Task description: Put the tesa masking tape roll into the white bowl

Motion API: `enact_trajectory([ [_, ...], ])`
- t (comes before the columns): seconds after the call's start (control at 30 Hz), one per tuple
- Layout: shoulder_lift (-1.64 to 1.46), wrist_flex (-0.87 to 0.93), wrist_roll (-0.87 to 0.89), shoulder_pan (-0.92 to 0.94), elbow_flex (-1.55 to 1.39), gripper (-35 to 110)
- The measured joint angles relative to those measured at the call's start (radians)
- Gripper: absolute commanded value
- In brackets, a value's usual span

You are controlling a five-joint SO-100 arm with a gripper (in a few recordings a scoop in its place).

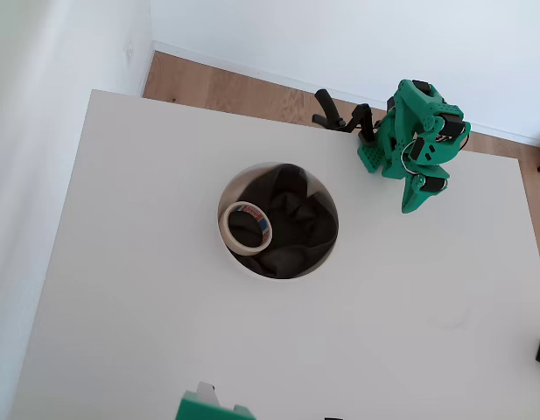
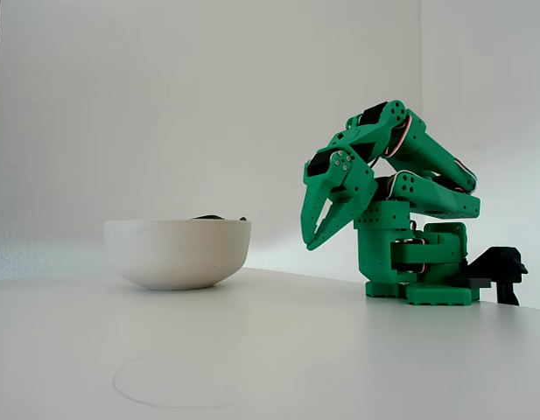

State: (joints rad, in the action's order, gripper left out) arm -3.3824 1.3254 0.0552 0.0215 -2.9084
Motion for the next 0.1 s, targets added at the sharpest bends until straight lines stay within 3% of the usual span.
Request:
enact_trajectory([
  [0.1,0.0,0.0,0.0,0.0,0.0,-8],
])
